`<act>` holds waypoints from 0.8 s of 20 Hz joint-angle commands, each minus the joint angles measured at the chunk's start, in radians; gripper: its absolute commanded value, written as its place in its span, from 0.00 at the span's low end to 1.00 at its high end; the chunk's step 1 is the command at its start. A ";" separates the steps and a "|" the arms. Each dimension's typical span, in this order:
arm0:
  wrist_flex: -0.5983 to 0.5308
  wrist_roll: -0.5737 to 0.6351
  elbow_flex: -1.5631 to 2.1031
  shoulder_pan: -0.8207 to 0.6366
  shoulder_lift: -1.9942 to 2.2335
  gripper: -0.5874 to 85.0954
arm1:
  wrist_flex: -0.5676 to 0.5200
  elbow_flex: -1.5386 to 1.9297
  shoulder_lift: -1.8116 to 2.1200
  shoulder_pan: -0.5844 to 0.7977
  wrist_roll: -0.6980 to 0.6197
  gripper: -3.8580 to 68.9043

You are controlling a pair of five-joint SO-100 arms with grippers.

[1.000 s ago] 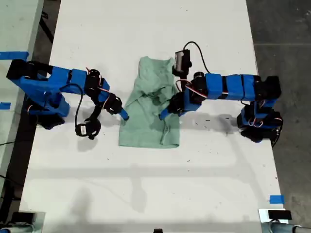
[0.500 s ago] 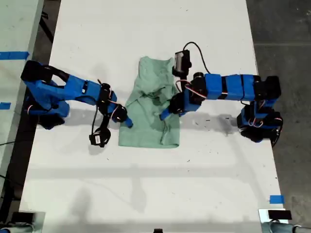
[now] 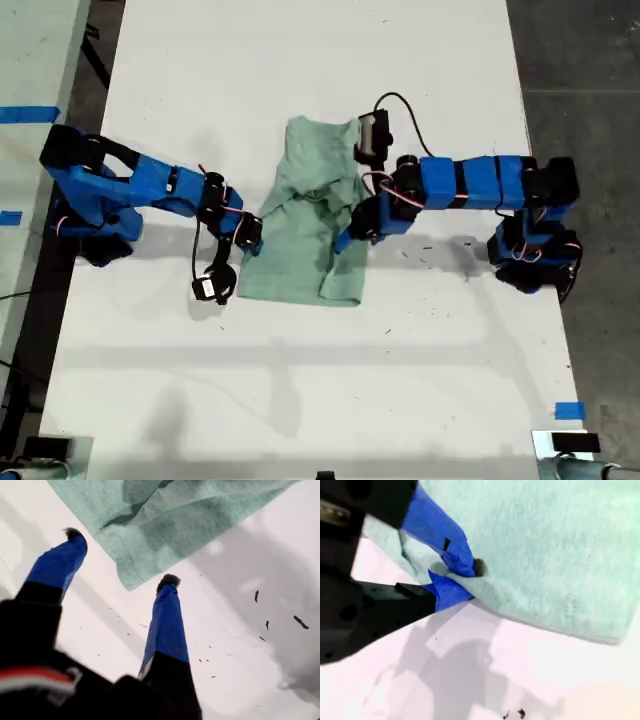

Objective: Fold tshirt

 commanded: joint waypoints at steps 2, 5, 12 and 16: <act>0.152 -0.032 -0.115 -0.017 0.028 0.01 | -0.021 -0.002 0.087 -0.005 -0.005 0.43; 0.339 -0.104 -0.163 -0.041 0.141 0.01 | -0.023 0.011 0.087 -0.005 -0.002 0.43; 0.591 -0.080 -0.518 -0.072 0.071 0.01 | -0.037 0.029 0.089 -0.003 0.006 0.42; 0.765 0.008 -1.114 -0.037 -0.301 0.01 | -0.040 0.081 0.149 0.002 0.018 0.42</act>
